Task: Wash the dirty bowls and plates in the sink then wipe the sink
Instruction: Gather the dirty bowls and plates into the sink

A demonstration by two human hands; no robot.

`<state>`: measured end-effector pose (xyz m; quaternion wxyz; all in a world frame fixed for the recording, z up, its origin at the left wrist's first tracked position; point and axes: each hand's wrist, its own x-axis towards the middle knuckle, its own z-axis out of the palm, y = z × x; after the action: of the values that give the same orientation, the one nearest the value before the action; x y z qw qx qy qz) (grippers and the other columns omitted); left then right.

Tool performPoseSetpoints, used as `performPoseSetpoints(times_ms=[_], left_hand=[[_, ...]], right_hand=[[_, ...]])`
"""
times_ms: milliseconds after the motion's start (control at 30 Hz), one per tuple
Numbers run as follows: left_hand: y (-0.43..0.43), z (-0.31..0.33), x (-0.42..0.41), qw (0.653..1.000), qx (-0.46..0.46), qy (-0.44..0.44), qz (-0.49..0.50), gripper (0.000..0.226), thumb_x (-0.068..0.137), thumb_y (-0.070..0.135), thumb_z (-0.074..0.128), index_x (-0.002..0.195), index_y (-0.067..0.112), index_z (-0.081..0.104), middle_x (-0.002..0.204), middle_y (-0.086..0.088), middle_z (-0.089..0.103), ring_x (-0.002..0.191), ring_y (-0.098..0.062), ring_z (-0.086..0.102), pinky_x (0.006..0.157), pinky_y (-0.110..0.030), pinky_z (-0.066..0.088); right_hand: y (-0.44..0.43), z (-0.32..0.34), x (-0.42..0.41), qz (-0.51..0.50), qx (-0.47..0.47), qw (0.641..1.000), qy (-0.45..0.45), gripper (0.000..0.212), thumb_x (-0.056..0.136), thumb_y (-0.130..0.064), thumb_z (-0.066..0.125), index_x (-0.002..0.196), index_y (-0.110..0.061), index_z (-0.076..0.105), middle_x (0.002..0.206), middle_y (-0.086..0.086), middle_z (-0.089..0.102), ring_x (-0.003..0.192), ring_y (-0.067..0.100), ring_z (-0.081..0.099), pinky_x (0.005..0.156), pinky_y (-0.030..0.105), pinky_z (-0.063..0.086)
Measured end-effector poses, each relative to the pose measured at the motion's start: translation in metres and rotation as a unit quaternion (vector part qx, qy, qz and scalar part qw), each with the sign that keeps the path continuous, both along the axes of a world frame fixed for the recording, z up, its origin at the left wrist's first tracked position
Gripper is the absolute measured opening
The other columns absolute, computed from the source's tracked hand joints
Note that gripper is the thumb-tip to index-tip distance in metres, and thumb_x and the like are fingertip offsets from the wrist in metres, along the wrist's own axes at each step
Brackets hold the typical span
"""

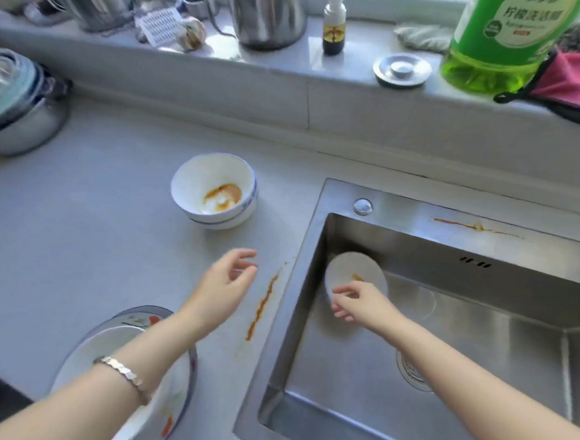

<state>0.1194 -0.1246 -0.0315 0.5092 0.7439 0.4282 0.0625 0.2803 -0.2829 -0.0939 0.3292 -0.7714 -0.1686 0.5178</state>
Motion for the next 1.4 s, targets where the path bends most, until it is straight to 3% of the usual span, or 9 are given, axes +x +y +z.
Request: performPoseSetpoints(times_ms=[200, 367, 467, 567, 667, 900, 1133, 1267, 1400], left_hand=[[0.115, 0.015, -0.036, 0.981, 0.093, 0.025, 0.168, 0.034, 0.095, 0.018, 0.050, 0.128, 0.009, 0.047, 0.111, -0.001, 0.053, 0.099, -0.021, 0.052, 0.085, -0.027, 0.038], [0.177, 0.003, -0.021, 0.982, -0.131, 0.016, 0.137, 0.059, 0.096, 0.036, 0.048, 0.147, 0.021, 0.024, 0.128, 0.000, 0.038, 0.101, -0.027, 0.056, 0.086, -0.035, 0.049], [0.194, -0.003, -0.011, 0.971, -0.228, 0.012, 0.071, 0.052, 0.096, 0.036, 0.049, 0.144, 0.028, 0.031, 0.141, -0.003, 0.041, 0.095, -0.030, 0.064, 0.078, -0.030, 0.054], [0.198, -0.008, -0.009, 0.967, -0.249, -0.020, 0.052, 0.043, 0.097, 0.026, 0.046, 0.139, 0.027, 0.039, 0.130, -0.004, 0.051, 0.082, -0.027, 0.065, 0.073, -0.029, 0.058], [0.195, -0.006, -0.011, 0.965, -0.249, -0.055, 0.056, 0.038, 0.097, 0.020, 0.048, 0.134, 0.024, 0.043, 0.111, -0.001, 0.059, 0.080, -0.026, 0.065, 0.069, -0.026, 0.059], [0.140, 0.023, -0.018, 0.973, -0.219, -0.070, -0.012, 0.046, 0.087, 0.018, 0.063, 0.126, 0.030, 0.043, 0.113, -0.012, 0.060, 0.068, -0.013, 0.068, 0.069, -0.027, 0.059], [0.013, 0.016, 0.010, 0.948, -0.295, -0.037, -0.113, 0.049, 0.083, 0.013, 0.067, 0.124, 0.026, 0.042, 0.109, -0.013, 0.058, 0.074, -0.019, 0.065, 0.066, -0.028, 0.059], [-0.053, -0.009, 0.034, 0.930, -0.321, 0.013, -0.180, 0.048, 0.085, 0.015, 0.066, 0.124, 0.026, 0.042, 0.107, -0.015, 0.063, 0.083, -0.021, 0.064, 0.071, -0.031, 0.058], [-0.099, -0.044, 0.064, 0.923, -0.287, 0.106, -0.233, 0.027, 0.094, 0.029, 0.053, 0.120, 0.026, 0.049, 0.110, -0.004, 0.062, 0.095, -0.021, 0.063, 0.068, -0.025, 0.051]], right_hand=[[0.104, 0.061, -0.031, -0.038, 0.102, 0.994, 0.008, 0.039, 0.093, -0.020, 0.051, 0.130, -0.007, 0.045, 0.090, 0.006, 0.060, 0.070, 0.013, 0.061, 0.070, 0.024, 0.051], [0.183, 0.066, -0.038, -0.109, 0.087, 0.990, 0.020, 0.067, 0.094, -0.034, 0.049, 0.148, -0.018, 0.013, 0.117, 0.012, 0.050, 0.096, 0.026, 0.062, 0.084, 0.030, 0.051], [0.206, 0.060, -0.040, -0.160, 0.086, 0.981, 0.071, 0.060, 0.095, -0.027, 0.050, 0.147, -0.021, 0.020, 0.121, 0.014, 0.053, 0.084, 0.027, 0.062, 0.084, 0.033, 0.052], [0.210, 0.054, -0.046, -0.194, 0.102, 0.970, 0.103, 0.053, 0.094, -0.017, 0.050, 0.141, -0.027, 0.029, 0.108, 0.011, 0.058, 0.077, 0.029, 0.063, 0.082, 0.037, 0.054], [0.206, 0.052, -0.052, -0.233, 0.122, 0.959, 0.102, 0.057, 0.092, -0.009, 0.049, 0.142, -0.026, 0.030, 0.121, 0.015, 0.055, 0.081, 0.030, 0.066, 0.076, 0.035, 0.056], [0.126, 0.073, -0.066, -0.278, 0.145, 0.948, 0.057, 0.054, 0.091, -0.006, 0.051, 0.140, -0.025, 0.035, 0.090, 0.000, 0.065, 0.069, 0.024, 0.068, 0.073, 0.035, 0.059], [-0.022, 0.092, -0.064, -0.324, 0.078, 0.943, 0.009, 0.045, 0.091, -0.001, 0.048, 0.126, -0.029, 0.050, 0.094, 0.007, 0.066, 0.064, 0.021, 0.069, 0.066, 0.031, 0.059], [-0.096, 0.072, -0.062, -0.395, 0.068, 0.916, 0.010, 0.044, 0.090, 0.004, 0.047, 0.102, -0.037, 0.056, 0.106, 0.010, 0.064, 0.064, 0.021, 0.070, 0.057, 0.028, 0.057], [-0.154, 0.030, -0.047, -0.455, 0.040, 0.889, 0.018, 0.053, 0.088, 0.008, 0.048, 0.127, -0.028, 0.045, 0.087, 0.011, 0.067, 0.065, 0.027, 0.068, 0.058, 0.030, 0.059]])
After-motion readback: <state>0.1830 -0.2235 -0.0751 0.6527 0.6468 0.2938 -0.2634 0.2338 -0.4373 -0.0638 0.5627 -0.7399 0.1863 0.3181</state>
